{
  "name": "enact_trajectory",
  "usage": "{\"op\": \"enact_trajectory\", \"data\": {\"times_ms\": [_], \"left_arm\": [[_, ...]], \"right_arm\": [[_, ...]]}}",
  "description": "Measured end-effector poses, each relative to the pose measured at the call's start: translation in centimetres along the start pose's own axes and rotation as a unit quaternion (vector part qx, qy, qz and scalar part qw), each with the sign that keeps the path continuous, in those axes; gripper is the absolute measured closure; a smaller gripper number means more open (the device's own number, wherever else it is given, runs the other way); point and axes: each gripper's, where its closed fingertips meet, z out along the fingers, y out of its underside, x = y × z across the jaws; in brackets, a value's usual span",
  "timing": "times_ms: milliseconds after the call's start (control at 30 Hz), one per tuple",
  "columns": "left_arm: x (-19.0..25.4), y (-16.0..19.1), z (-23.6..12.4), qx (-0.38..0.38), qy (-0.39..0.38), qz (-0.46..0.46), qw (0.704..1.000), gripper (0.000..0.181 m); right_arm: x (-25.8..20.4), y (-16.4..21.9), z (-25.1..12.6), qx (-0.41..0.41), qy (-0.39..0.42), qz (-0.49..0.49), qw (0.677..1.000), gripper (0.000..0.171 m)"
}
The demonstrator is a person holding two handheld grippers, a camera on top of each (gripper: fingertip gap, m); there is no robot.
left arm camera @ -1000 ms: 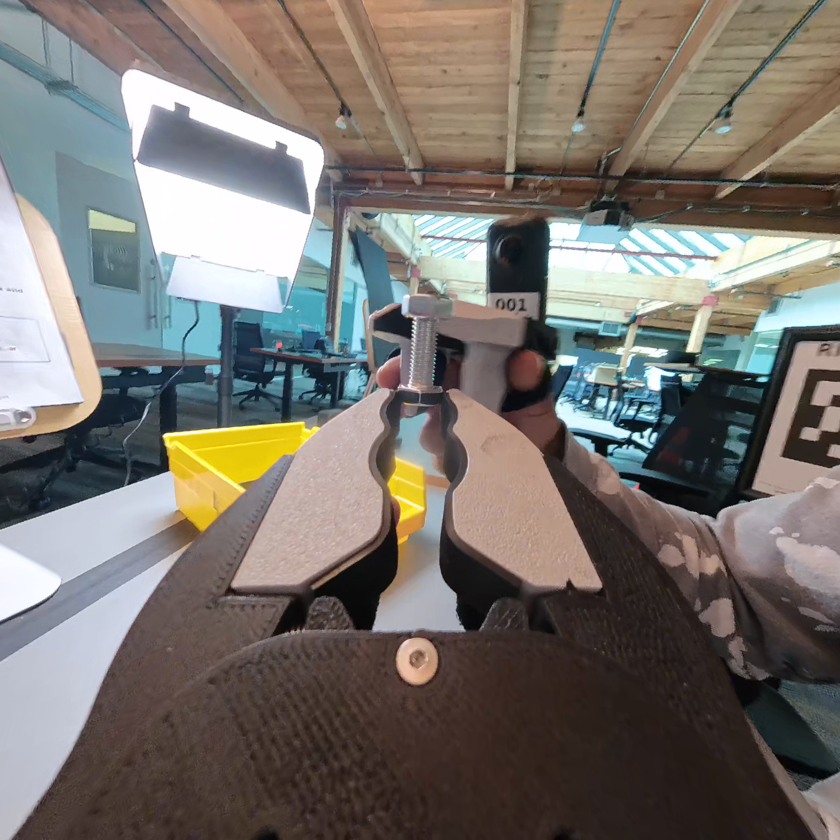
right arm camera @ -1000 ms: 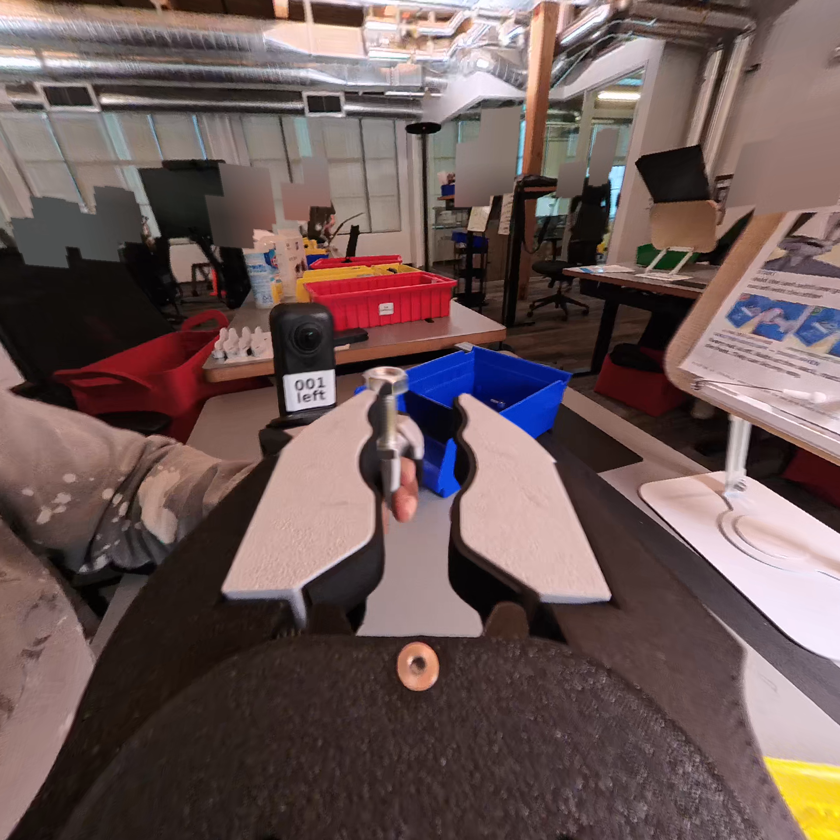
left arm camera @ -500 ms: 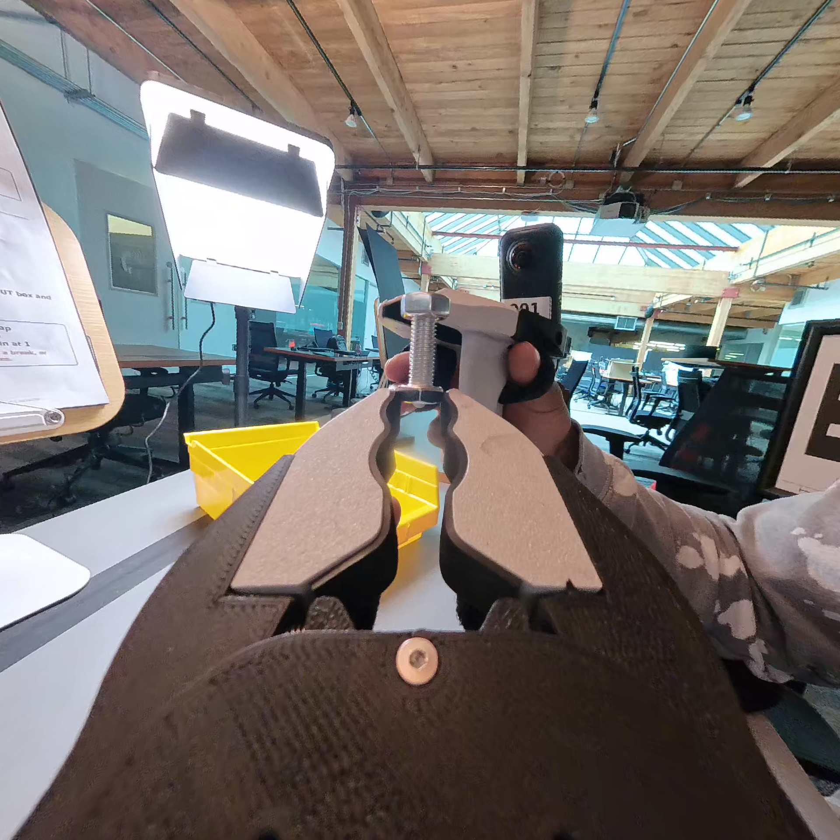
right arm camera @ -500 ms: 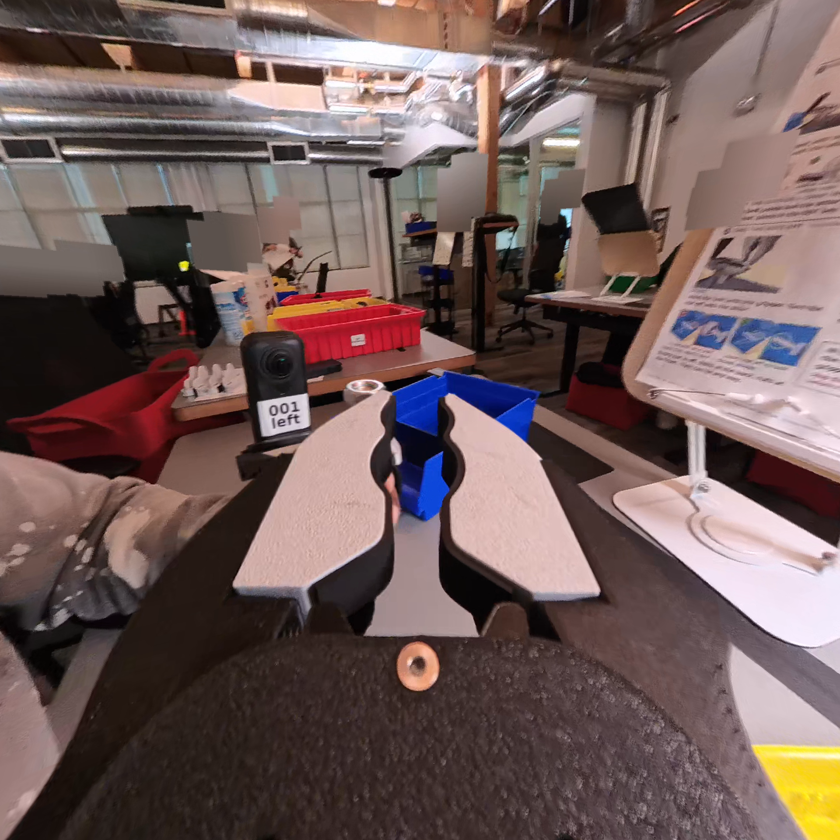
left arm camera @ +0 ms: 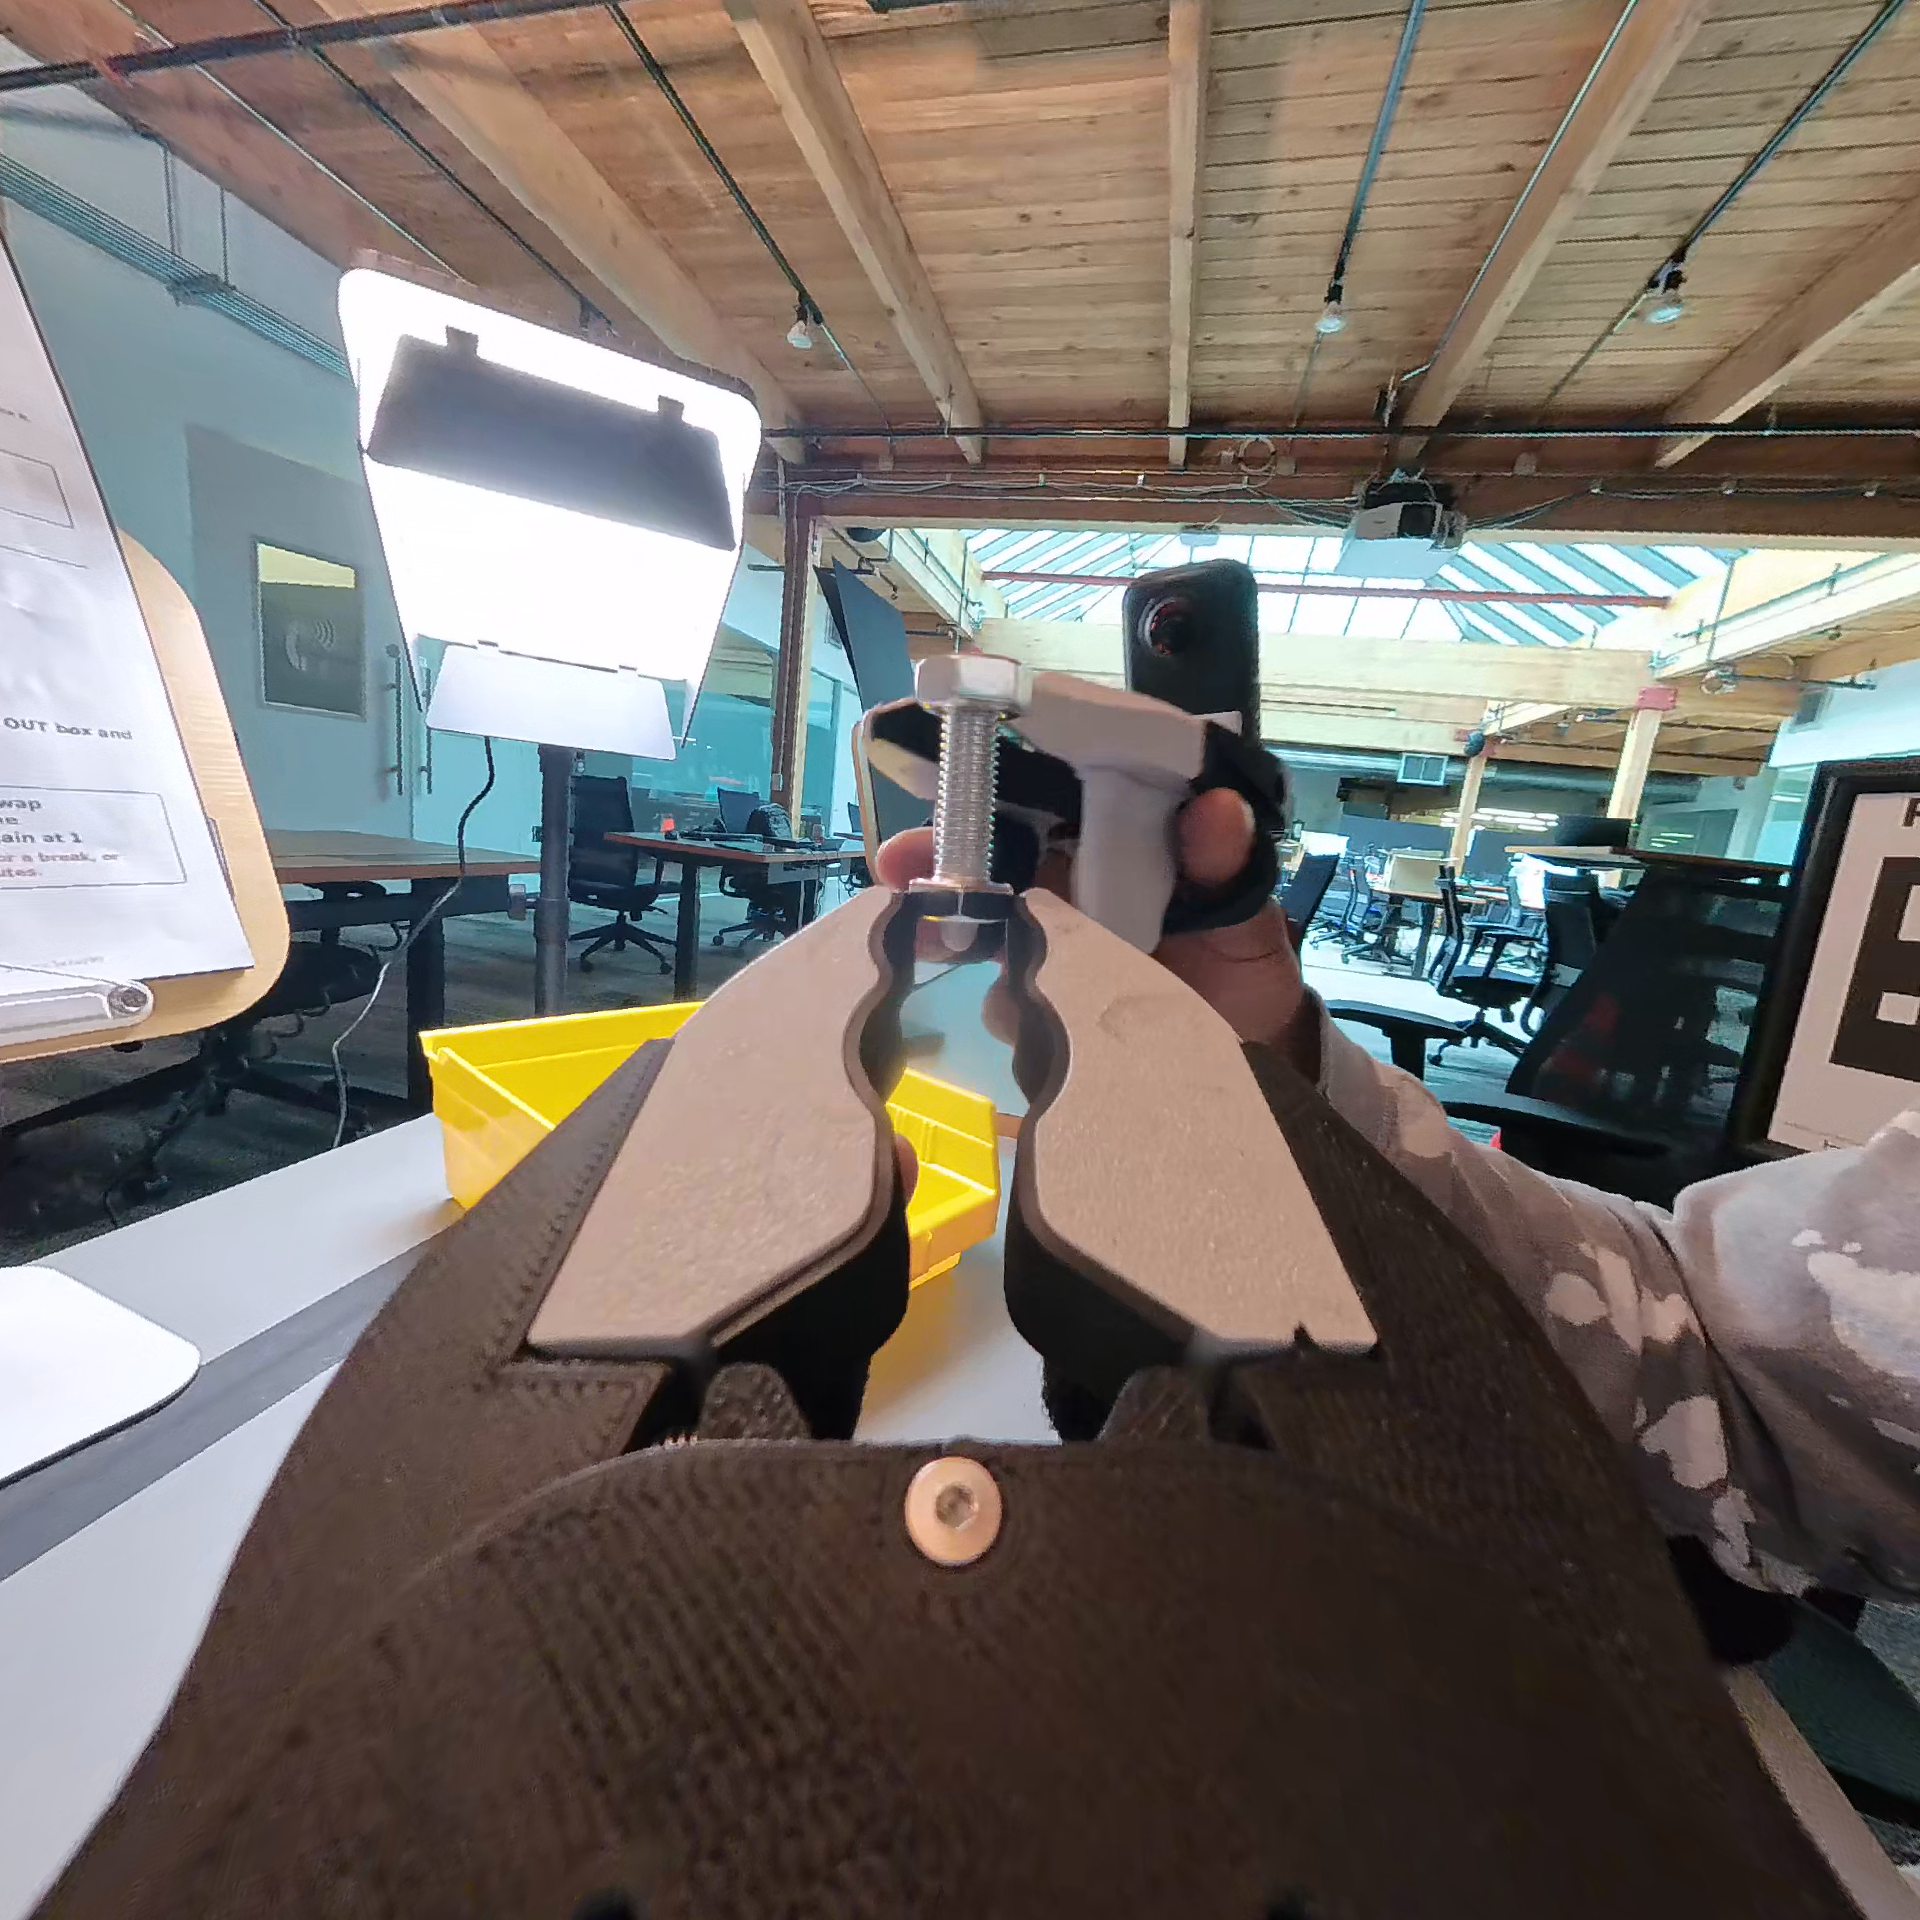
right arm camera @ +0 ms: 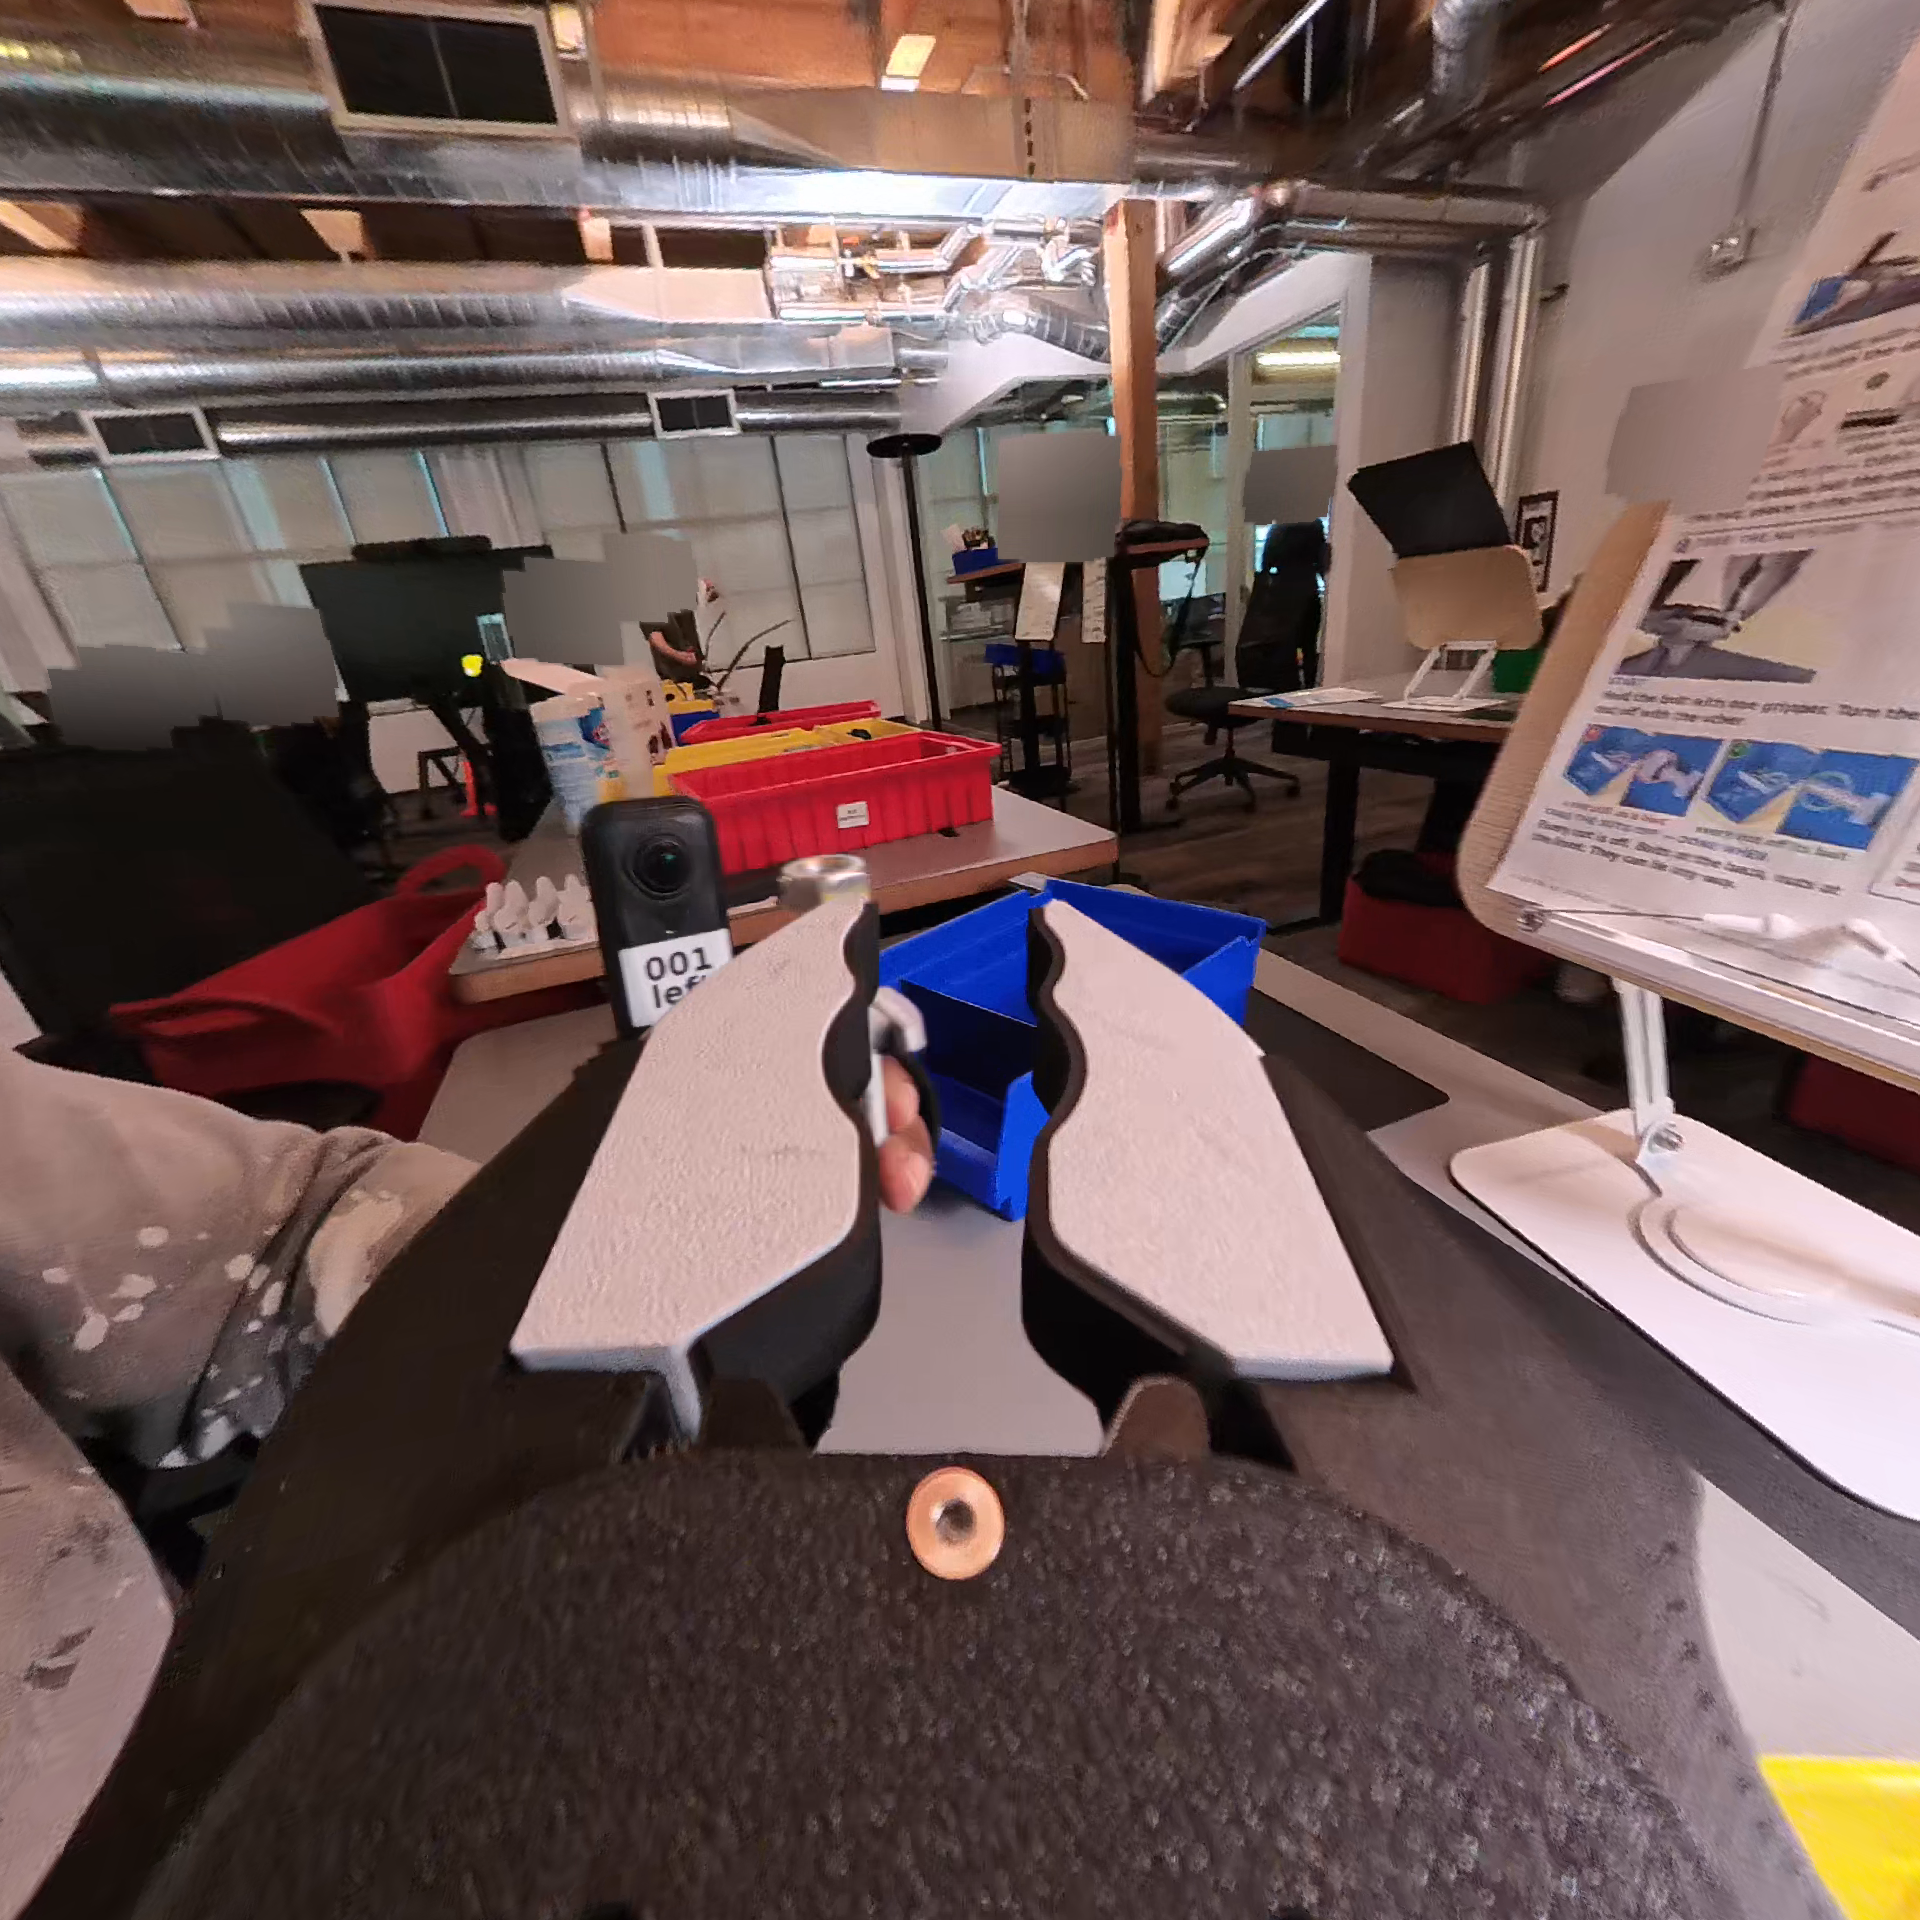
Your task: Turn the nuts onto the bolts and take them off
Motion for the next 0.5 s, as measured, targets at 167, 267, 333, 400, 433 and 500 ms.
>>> {"op": "enact_trajectory", "data": {"times_ms": [167,267,333,400,433,500], "left_arm": [[0.3,0.5,0.2,-0.006,0.001,0.003,1.000,0.164],[0.3,-0.1,0.0,0.005,0.005,0.001,1.000,0.164],[0.3,-0.2,0.0,0.004,0.004,0.003,1.000,0.163],[0.1,0.0,0.0,0.002,0.001,0.000,1.000,0.163],[0.0,0.2,0.0,-0.001,-0.001,0.000,1.000,0.164],[0.0,0.7,0.2,-0.007,-0.002,0.001,1.000,0.163]], "right_arm": [[-1.6,0.7,1.1,-0.012,-0.021,-0.004,1.000,0.139],[0.7,0.1,0.1,0.004,0.029,-0.002,1.000,0.161],[1.2,-0.4,-0.5,0.014,0.035,-0.002,0.999,0.161],[0.4,-0.6,-0.3,0.013,0.018,-0.004,1.000,0.153],[-0.3,-0.4,0.0,0.009,0.003,-0.006,1.000,0.148],[-1.5,0.3,0.8,-0.008,-0.018,-0.007,1.000,0.140]]}}
